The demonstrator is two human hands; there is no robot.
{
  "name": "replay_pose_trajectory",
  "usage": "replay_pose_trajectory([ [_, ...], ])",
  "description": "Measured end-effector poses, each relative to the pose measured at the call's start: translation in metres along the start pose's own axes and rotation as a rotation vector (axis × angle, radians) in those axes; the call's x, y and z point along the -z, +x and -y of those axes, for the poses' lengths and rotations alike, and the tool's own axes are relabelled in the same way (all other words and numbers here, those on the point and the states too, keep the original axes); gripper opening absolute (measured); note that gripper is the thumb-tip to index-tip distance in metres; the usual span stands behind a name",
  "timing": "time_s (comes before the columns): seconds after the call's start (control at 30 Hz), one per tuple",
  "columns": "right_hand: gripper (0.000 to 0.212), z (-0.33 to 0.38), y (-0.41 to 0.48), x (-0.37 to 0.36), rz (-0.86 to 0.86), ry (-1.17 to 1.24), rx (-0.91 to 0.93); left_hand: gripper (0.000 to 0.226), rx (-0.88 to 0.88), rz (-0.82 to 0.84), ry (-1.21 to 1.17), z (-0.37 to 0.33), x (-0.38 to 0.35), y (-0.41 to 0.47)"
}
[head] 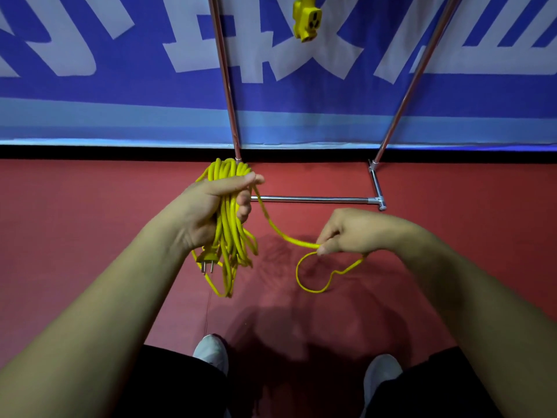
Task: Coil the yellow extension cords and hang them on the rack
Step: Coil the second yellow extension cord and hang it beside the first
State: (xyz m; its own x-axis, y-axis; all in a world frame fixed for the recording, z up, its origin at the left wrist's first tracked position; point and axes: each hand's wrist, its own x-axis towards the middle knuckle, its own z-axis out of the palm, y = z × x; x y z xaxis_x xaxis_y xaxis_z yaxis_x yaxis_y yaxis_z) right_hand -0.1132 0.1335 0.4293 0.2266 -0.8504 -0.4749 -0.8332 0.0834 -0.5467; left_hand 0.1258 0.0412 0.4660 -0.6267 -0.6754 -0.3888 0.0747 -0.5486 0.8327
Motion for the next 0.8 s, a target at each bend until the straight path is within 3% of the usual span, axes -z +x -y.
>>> replay_pose_trajectory([
  [0.1, 0.013, 0.041, -0.016, 0.001, 0.076, -0.049, 0.186, 0.015, 0.114, 0.008, -0.046, 0.013, -0.010, -0.001],
  [0.23, 0.014, 0.070, -0.024, 0.014, -0.094, 0.114, 0.366, 0.018, 0.248, 0.145, -0.069, 0.026, -0.025, -0.008],
  [0.33, 0.017, 0.064, -0.030, 0.026, -0.223, 0.342, 0.311, 0.016, 0.284, 0.233, 0.104, 0.022, -0.029, -0.011],
  [0.4, 0.018, 0.054, -0.033, 0.027, -0.175, 0.387, 0.268, 0.018, 0.292, 0.261, 0.162, 0.019, -0.032, -0.013],
  [0.57, 0.031, -0.006, -0.026, 0.031, -0.036, 0.157, 0.056, 0.014, 0.302, 0.227, 0.111, 0.017, -0.031, -0.007],
  [0.67, 0.026, -0.049, -0.027, 0.033, -0.111, 0.070, -0.071, 0.013, 0.257, 0.179, -0.019, 0.009, -0.020, -0.005],
  [0.7, 0.021, -0.058, -0.027, 0.032, -0.183, 0.194, -0.082, 0.013, 0.239, 0.172, -0.036, 0.006, -0.015, -0.006],
  [0.8, 0.013, -0.058, -0.022, 0.028, -0.343, 0.950, -0.012, 0.016, 0.214, 0.176, -0.002, 0.003, -0.005, -0.008],
])
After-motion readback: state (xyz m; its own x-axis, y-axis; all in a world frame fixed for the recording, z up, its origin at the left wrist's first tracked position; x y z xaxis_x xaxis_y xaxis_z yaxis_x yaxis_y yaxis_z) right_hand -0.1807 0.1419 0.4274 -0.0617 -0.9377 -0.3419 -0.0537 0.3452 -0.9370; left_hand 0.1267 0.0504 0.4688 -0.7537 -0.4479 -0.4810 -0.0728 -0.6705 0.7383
